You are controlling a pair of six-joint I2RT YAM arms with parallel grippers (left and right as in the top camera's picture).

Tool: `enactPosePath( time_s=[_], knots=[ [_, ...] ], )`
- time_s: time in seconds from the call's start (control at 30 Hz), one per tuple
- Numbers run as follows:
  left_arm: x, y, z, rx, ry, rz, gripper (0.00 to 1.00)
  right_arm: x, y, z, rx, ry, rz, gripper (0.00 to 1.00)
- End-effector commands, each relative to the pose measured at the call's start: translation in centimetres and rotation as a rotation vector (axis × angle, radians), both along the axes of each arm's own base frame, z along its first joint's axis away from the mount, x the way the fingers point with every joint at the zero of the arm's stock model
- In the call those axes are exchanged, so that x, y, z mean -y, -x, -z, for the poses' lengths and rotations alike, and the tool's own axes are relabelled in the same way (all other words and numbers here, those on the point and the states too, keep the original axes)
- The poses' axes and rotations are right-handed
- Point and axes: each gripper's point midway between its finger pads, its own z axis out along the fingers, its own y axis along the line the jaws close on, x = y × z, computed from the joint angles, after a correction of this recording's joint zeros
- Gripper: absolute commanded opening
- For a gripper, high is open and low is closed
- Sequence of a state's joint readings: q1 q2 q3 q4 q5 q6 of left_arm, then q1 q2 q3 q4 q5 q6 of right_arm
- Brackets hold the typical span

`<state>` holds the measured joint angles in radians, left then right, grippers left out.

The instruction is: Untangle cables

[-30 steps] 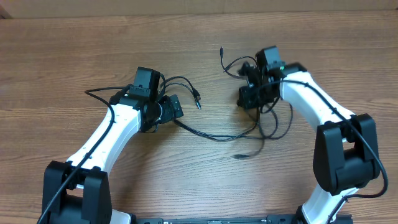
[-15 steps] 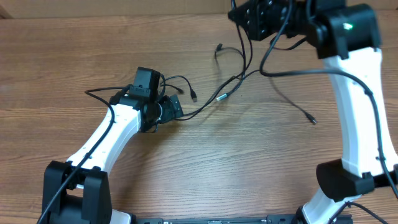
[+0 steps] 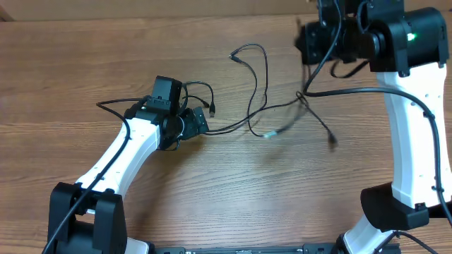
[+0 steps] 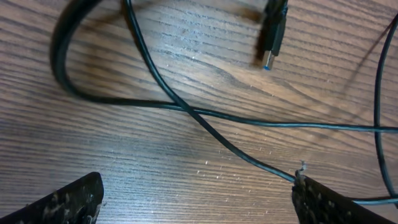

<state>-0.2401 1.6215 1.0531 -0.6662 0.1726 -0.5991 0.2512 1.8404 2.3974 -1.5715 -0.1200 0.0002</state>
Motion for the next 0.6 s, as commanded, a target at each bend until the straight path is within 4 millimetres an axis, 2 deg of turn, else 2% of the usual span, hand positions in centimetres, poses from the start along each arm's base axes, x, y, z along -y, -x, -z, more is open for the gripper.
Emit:
enactPosePath(
  time_s=[0.0,0.17,0.27,0.3,0.33,0.37,0.43,0.47,0.5,0.57],
  knots=[
    [-0.2,0.1,0.3,-0.006,-0.005,0.018,0.97,7.3,-0.3,0.9,0.004,0.300,0.318,0.04],
    [0.7,0.3,0.1,0.001,0.031,0.077,0.99,7.5,-0.4,0.9,0.002,0.286,0.346,0.04],
    [2.5,0.3,-0.6,0.039,0.101,0.197,1.00,5.6,-0.4,1.0,-0.013,0.194,0.289,0.06],
    [3.4,0.3,-0.9,0.059,0.132,0.248,1.00,4.8,-0.4,1.1,-0.021,0.155,0.262,0.14],
    [4.1,0.3,-1.2,0.078,0.159,0.290,1.00,4.5,-0.4,1.1,-0.023,0.143,0.250,0.27],
    [4.9,0.3,-1.6,0.097,0.185,0.331,0.99,4.5,-0.3,1.1,-0.027,0.145,0.250,0.40],
    [6.3,0.3,-2.2,0.135,0.229,0.405,0.99,4.7,-0.1,1.3,-0.037,0.154,0.251,0.59],
    [6.9,0.3,-2.5,0.154,0.242,0.436,1.00,5.0,0.0,1.3,-0.041,0.160,0.255,0.64],
    [7.6,0.3,-2.8,0.176,0.253,0.474,1.00,5.3,-0.1,1.3,-0.041,0.161,0.264,0.75],
    [8.7,0.3,-3.1,0.221,0.253,0.539,1.00,6.1,-0.2,1.3,-0.044,0.158,0.290,0.80]
  ],
)
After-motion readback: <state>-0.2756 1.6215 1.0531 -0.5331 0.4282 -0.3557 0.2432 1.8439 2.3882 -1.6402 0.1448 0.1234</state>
